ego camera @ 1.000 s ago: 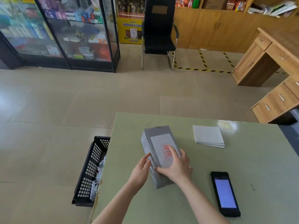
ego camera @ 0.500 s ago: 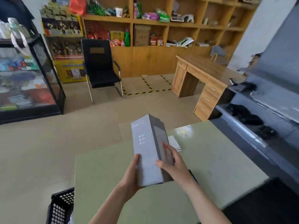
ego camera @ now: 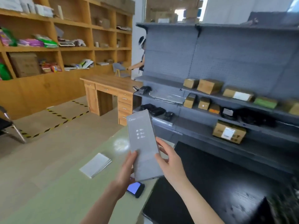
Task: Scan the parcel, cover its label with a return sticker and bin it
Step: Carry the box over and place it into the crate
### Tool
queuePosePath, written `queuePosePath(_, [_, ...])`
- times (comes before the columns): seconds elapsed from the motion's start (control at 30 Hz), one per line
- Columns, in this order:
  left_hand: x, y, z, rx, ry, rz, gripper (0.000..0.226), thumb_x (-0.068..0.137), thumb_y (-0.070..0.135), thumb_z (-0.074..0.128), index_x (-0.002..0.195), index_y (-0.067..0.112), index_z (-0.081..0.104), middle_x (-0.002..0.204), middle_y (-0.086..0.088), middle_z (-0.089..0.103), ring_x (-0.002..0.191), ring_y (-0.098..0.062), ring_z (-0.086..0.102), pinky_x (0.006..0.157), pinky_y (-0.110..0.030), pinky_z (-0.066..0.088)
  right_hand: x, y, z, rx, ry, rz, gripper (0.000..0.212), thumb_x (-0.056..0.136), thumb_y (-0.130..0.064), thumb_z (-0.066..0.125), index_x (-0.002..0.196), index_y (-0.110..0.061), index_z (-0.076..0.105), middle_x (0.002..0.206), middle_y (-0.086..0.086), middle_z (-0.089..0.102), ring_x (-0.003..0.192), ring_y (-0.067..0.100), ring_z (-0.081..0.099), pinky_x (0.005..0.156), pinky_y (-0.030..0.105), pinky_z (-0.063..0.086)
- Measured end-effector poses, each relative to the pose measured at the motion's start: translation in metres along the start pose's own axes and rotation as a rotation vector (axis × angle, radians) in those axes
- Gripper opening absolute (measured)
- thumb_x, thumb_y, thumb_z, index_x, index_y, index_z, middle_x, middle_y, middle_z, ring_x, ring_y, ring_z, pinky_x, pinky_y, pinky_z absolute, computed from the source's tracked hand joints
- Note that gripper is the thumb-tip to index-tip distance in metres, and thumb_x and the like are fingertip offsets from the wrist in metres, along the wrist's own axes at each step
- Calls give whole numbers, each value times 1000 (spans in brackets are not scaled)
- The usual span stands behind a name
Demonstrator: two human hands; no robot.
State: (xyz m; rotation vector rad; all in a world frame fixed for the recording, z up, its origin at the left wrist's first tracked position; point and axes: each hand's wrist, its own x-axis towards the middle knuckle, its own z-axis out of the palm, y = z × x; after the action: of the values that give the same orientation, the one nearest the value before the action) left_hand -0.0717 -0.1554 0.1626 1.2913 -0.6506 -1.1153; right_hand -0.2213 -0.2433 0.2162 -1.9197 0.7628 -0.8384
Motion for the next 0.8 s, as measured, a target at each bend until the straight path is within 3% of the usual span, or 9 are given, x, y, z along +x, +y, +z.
queuePosePath(0.07, [3, 8, 40, 46, -46, 51, 49, 69, 79, 52, 113, 57, 56, 110, 21, 70, 97, -6, 70, 72, -35, 60, -11, 5, -38, -66, 91, -27, 46, 92, -22, 51, 131, -46, 44, 130, -27, 50, 119, -9, 47, 100, 28, 46])
queuePosePath(0.17, [6, 13, 108, 97, -126, 116, 48, 73, 76, 53, 118, 59, 50, 109, 26, 68, 95, 0, 69, 73, -32, 57, -34, 14, -98, -159, 214, -61, 46, 94, -21, 48, 133, -45, 41, 132, -26, 48, 118, -11, 45, 98, 21, 46])
queuePosePath(0.3, [4, 2, 214, 100, -256, 126, 58, 75, 73, 57, 128, 57, 42, 116, 20, 68, 103, -9, 69, 76, -36, 58, -80, 34, -188, -249, 377, -82, 44, 96, -12, 46, 134, -33, 47, 137, -18, 46, 123, -7, 44, 102, 24, 44])
queuePosePath(0.47, [-9, -19, 354, 126, -370, 83, 38, 85, 64, 53, 122, 59, 47, 114, 16, 70, 100, -10, 71, 70, -34, 60, -144, 62, -309, -307, 478, -7, 44, 95, -17, 49, 136, -34, 45, 142, -18, 42, 125, -11, 39, 105, 24, 42])
queuePosePath(0.63, [-25, -35, 472, 130, -525, 46, 55, 79, 67, 57, 130, 55, 42, 120, 14, 66, 99, -11, 70, 72, -35, 60, -202, 76, -409, -303, 543, 97, 53, 92, -24, 55, 140, -36, 36, 146, -19, 34, 125, -14, 34, 95, 0, 32])
queuePosePath(0.7, [-28, -40, 512, 133, -572, 37, 55, 81, 63, 58, 132, 52, 42, 123, 10, 64, 105, -15, 67, 74, -38, 60, -220, 79, -441, -306, 592, 137, 54, 92, -25, 56, 141, -34, 35, 146, -16, 35, 127, -7, 36, 97, 5, 32])
queuePosePath(0.8, [-29, -49, 566, 135, -634, 33, 49, 88, 53, 57, 134, 46, 43, 124, 6, 63, 106, -17, 66, 65, -32, 61, -244, 87, -481, -326, 665, 193, 57, 91, -25, 57, 142, -33, 33, 146, -14, 38, 127, -2, 38, 103, 19, 36])
